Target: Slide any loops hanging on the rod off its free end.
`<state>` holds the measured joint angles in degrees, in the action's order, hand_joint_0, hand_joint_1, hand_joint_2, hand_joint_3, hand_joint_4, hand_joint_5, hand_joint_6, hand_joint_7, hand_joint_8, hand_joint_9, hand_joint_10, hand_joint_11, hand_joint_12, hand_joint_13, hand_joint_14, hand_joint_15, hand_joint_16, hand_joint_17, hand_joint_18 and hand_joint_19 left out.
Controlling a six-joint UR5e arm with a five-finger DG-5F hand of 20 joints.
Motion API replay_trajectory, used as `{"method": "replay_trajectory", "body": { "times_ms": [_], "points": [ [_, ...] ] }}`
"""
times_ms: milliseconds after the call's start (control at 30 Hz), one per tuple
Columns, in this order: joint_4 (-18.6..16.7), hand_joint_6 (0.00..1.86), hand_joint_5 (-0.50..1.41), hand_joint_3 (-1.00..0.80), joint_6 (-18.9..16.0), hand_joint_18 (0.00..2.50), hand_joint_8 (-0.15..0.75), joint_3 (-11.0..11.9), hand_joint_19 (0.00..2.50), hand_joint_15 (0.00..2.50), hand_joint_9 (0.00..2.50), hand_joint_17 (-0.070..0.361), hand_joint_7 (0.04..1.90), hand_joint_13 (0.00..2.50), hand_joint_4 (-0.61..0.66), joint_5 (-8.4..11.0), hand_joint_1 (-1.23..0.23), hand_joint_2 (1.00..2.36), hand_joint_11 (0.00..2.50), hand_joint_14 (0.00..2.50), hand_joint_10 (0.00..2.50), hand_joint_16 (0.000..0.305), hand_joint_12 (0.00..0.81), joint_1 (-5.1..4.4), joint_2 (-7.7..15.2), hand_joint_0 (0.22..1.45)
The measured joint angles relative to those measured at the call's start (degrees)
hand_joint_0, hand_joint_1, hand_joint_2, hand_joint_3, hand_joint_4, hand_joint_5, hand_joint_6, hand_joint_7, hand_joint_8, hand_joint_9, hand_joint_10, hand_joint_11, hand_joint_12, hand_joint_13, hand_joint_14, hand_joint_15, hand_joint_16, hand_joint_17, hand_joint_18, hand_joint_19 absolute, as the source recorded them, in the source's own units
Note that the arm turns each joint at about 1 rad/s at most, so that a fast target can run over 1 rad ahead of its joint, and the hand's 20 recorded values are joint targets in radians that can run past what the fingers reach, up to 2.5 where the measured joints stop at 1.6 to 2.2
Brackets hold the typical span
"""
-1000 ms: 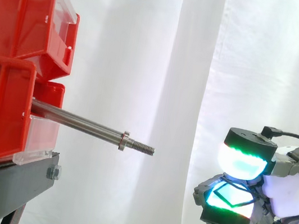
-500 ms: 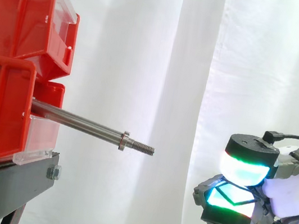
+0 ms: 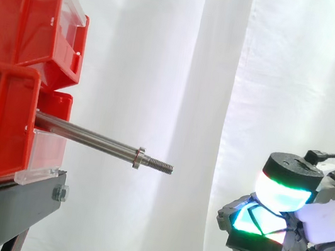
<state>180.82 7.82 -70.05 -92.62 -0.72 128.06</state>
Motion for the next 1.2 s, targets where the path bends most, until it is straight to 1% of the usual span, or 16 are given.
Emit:
{"method": "replay_trajectory", "body": {
  "times_ms": [100,400,567,633,700,800,900,967,1200],
  "points": [
    [0.0,0.85,-0.18,-0.5,0.0,0.75,0.31,0.0,0.33,0.13,0.92,0.103,1.25,0.84,0.18,-0.01,-0.69,1.0,0.32,0.0,0.01,0.046,0.278,0.0,0.0,0.52],
    [0.2,0.83,-0.17,-0.5,0.0,0.76,0.318,0.0,0.33,0.13,0.98,0.101,1.28,0.86,0.18,-0.02,-0.58,1.0,0.32,0.01,0.01,0.045,0.275,0.0,0.0,0.53],
    [0.2,0.82,-0.16,-0.49,0.0,0.76,0.318,0.0,0.35,0.14,1.01,0.095,1.3,0.88,0.17,-0.02,-0.52,1.0,0.34,0.0,0.01,0.042,0.27,0.0,0.0,0.58],
    [0.2,0.82,-0.16,-0.44,0.0,0.77,0.315,0.0,0.34,0.14,1.02,0.095,1.31,0.88,0.15,-0.02,-0.54,1.01,0.33,0.01,0.01,0.042,0.269,0.0,0.0,0.59],
    [0.2,0.82,-0.16,-0.33,0.0,0.77,0.313,0.0,0.34,0.14,1.01,0.095,1.34,0.88,0.15,-0.02,-0.62,1.01,0.33,0.01,0.01,0.042,0.27,0.01,0.0,0.58],
    [0.3,0.82,-0.16,-0.23,0.0,0.77,0.313,0.0,0.33,0.14,0.98,0.097,1.41,0.87,0.13,-0.02,-0.66,1.02,0.33,0.01,0.01,0.043,0.27,0.01,0.0,0.57],
    [0.4,0.85,-0.17,-0.19,0.0,0.76,0.312,0.0,0.33,0.13,0.96,0.097,1.35,0.86,0.13,-0.02,-0.68,1.02,0.33,0.01,0.01,0.043,0.271,0.01,0.0,0.56],
    [0.4,0.85,-0.18,-0.2,0.0,0.75,0.309,0.0,0.33,0.15,0.94,0.098,1.33,0.85,0.13,-0.01,-0.7,1.02,0.33,0.01,0.01,0.043,0.27,0.01,0.0,0.57],
    [0.4,0.85,-0.19,-0.34,0.0,0.75,0.299,0.0,0.33,0.14,0.91,0.097,1.29,0.84,0.17,-0.02,-0.74,1.01,0.31,0.01,0.01,0.043,0.265,0.01,0.0,0.58]
  ]
}}
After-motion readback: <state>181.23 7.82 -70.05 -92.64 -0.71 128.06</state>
